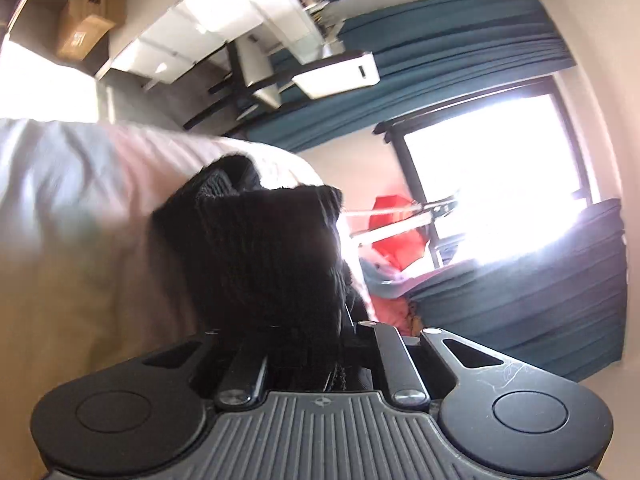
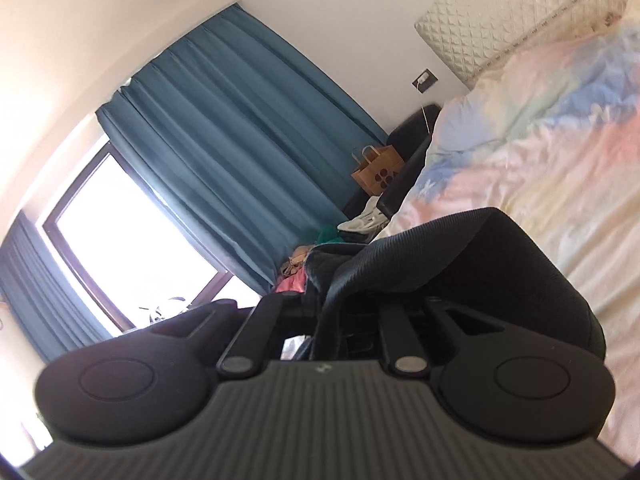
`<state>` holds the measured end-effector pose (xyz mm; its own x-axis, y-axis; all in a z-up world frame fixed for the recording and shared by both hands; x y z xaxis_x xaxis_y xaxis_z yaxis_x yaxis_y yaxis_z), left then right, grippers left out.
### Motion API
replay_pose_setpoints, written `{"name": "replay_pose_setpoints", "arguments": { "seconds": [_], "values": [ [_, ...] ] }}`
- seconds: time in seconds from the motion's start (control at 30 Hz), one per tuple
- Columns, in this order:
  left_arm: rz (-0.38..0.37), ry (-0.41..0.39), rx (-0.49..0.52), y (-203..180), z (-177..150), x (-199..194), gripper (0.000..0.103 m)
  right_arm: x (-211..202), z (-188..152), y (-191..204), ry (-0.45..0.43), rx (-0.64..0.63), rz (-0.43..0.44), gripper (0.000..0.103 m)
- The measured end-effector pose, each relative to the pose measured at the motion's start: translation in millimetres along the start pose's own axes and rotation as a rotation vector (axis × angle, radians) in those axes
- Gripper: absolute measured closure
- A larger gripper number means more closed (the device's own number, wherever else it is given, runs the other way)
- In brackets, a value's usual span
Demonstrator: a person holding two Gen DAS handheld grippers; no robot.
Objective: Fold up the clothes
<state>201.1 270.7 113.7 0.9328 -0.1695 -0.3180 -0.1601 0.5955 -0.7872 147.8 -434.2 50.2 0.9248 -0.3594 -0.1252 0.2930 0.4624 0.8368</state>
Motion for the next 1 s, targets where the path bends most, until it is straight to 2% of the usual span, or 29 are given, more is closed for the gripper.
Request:
{"name": "replay_pose_setpoints", "arguments": {
  "seconds": [0.1, 0.2, 0.27, 0.3, 0.37, 0.43, 0.53, 0.67, 0.73, 0.83, 0.93, 1.0],
  "values": [
    [0.043, -0.030, 0.054, 1.8, 9.3, 4.6, 0.091, 59.7, -6.0, -1.8, 0.136, -0.012, -0.162, 0.091],
    [0.089, -0.054, 0.100, 5.1, 15.7, 12.2, 0.091, 133.4, -43.7, -45.6, 0.318, 0.035, -0.331, 0.090],
    [0.140, -0.024, 0.066, 20.4, -4.2, 43.2, 0.091, 165.4, -73.3, -78.9, 0.413, 0.060, -0.416, 0.088],
    [0.162, -0.010, 0.046, 31.6, -13.8, 57.6, 0.091, 172.9, -86.6, -89.9, 0.438, 0.062, -0.415, 0.088],
    [0.184, -0.003, -0.017, 75.9, -29.6, 78.4, 0.090, 178.9, -97.7, -98.5, 0.434, 0.031, -0.388, 0.088],
    [0.180, -0.007, -0.051, 102.0, -34.8, 81.6, 0.090, 183.4, -104.8, -103.2, 0.431, -0.002, -0.363, 0.085],
    [0.181, -0.011, -0.055, 124.6, -42.3, 80.3, 0.089, 190.7, -104.6, -105.4, 0.482, 0.011, -0.327, 0.075],
    [0.191, 0.005, -0.047, 141.5, -43.6, 92.6, 0.086, 174.5, -91.4, -113.8, 0.490, 0.114, -0.276, 0.033],
    [0.197, 0.016, -0.043, 149.3, -43.4, 100.3, 0.084, 162.0, -82.9, -120.2, 0.483, 0.183, -0.277, 0.031],
    [0.215, 0.036, -0.028, 156.5, -44.7, 104.4, 0.080, 137.8, -73.4, -130.4, 0.479, 0.354, -0.289, 0.030],
    [0.230, 0.068, -0.025, 156.1, -47.6, 96.5, 0.076, 113.1, -69.6, -136.1, 0.489, 0.511, -0.249, 0.030],
    [0.233, 0.085, -0.047, 158.6, -50.3, 91.6, 0.072, 101.5, -70.1, -139.6, 0.506, 0.547, -0.237, 0.030]
  ]
}}
Point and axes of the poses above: each gripper's, at about its wrist camera, not at the fingertips, and x roughly the way its jaws point, y to its left, z to its top, the point moved 7 cm from there along x, roughly the way its jaws point, and after that the axes turned 12 degrees about x, right-handed, at the moved point
